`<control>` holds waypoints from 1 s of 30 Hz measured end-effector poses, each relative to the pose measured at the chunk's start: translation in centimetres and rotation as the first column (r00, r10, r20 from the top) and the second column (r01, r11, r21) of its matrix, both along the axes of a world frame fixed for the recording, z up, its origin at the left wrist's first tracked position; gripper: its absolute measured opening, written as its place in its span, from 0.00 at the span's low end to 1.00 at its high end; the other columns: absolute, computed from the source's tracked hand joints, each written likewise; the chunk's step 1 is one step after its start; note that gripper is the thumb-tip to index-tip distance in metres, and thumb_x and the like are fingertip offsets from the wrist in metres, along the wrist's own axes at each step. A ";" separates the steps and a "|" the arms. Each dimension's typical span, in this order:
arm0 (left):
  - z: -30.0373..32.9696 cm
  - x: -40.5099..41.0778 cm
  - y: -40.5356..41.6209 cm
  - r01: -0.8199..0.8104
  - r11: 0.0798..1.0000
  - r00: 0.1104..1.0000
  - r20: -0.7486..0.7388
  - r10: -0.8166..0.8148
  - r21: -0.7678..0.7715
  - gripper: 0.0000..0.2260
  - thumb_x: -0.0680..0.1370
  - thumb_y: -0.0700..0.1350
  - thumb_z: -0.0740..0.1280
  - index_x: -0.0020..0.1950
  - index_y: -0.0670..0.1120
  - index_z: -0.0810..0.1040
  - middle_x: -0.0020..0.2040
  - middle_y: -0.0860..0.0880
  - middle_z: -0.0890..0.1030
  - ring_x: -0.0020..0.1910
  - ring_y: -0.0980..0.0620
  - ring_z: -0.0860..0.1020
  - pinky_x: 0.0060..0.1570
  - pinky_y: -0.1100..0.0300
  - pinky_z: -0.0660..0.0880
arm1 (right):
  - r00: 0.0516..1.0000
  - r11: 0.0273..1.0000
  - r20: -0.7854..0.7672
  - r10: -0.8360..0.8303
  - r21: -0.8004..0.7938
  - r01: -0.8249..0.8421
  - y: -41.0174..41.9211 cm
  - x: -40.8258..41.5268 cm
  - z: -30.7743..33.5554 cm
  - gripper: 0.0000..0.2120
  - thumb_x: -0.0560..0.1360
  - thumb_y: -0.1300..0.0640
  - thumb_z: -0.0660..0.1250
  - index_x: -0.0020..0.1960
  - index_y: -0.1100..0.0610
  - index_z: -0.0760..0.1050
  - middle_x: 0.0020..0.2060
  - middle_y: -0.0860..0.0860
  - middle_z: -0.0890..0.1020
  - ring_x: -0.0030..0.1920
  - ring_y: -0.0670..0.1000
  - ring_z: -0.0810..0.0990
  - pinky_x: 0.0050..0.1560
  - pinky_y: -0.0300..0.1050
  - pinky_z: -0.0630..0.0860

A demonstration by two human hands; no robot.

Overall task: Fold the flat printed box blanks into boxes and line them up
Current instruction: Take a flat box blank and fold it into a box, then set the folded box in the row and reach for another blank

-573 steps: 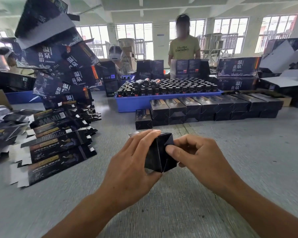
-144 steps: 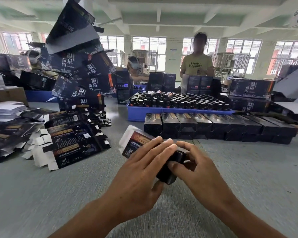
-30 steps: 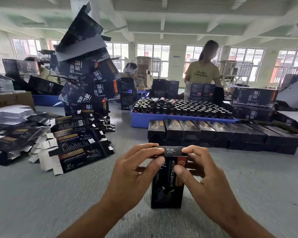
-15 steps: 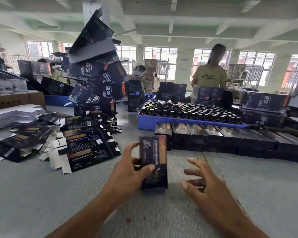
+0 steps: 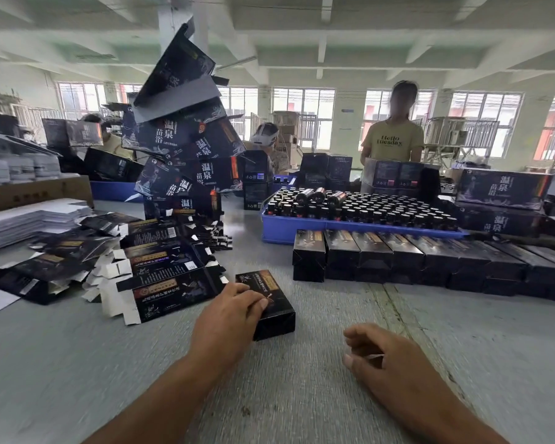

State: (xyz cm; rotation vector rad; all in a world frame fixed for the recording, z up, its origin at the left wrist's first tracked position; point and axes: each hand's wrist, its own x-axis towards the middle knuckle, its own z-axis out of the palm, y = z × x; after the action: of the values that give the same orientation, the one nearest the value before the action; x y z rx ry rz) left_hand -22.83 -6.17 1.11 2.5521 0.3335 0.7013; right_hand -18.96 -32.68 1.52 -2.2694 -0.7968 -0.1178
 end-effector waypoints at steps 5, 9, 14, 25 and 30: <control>0.0 0.1 0.1 0.010 1.000 1.000 -0.011 -0.010 -0.011 0.15 0.84 0.56 0.58 0.64 0.56 0.80 0.66 0.59 0.73 0.56 0.60 0.73 0.53 0.61 0.71 | 0.998 0.999 0.067 0.006 -0.041 -0.003 0.5 -0.1 0.1 0.17 0.77 0.49 0.71 0.64 0.38 0.73 0.55 0.32 0.77 0.55 0.27 0.73 0.50 0.22 0.71; 0.1 0.0 0.2 0.014 1.000 1.000 -0.023 -0.014 -0.026 0.15 0.84 0.56 0.58 0.64 0.56 0.80 0.67 0.58 0.73 0.61 0.56 0.75 0.61 0.56 0.74 | 0.966 0.961 0.231 0.113 -0.274 -0.047 3.2 -0.3 0.2 0.26 0.82 0.44 0.61 0.77 0.36 0.56 0.72 0.27 0.56 0.71 0.30 0.58 0.71 0.29 0.54; 0.2 0.0 0.4 0.009 0.999 0.999 0.033 -0.007 -0.049 0.14 0.84 0.52 0.59 0.66 0.54 0.79 0.66 0.55 0.76 0.61 0.55 0.76 0.62 0.58 0.72 | 0.910 0.875 0.307 0.280 -0.471 -0.110 8.7 -0.2 0.1 0.29 0.84 0.48 0.55 0.82 0.44 0.48 0.81 0.39 0.49 0.80 0.44 0.47 0.76 0.42 0.45; -0.7 0.3 3.9 -0.288 0.949 0.957 -0.074 0.281 -0.125 0.11 0.82 0.56 0.60 0.61 0.56 0.76 0.54 0.55 0.83 0.51 0.52 0.80 0.48 0.55 0.77 | 0.921 0.784 0.356 0.157 -0.612 0.103 19.6 5.6 0.6 0.21 0.82 0.58 0.53 0.75 0.56 0.64 0.81 0.54 0.57 0.79 0.56 0.55 0.73 0.59 0.61; -1.0 0.8 3.9 -0.281 0.955 0.957 -0.100 0.272 -0.098 0.09 0.82 0.58 0.60 0.56 0.58 0.77 0.48 0.59 0.82 0.45 0.56 0.77 0.41 0.58 0.73 | 0.957 0.773 0.290 -0.022 -0.602 0.200 21.9 9.3 0.9 0.22 0.82 0.61 0.52 0.75 0.59 0.65 0.79 0.55 0.59 0.79 0.59 0.55 0.71 0.65 0.61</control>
State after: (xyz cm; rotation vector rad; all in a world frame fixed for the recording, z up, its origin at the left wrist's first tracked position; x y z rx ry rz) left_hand -22.03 -2.26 0.07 2.4582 0.7501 0.6527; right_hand -9.68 -10.77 2.37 -2.9908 -0.9395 -0.2503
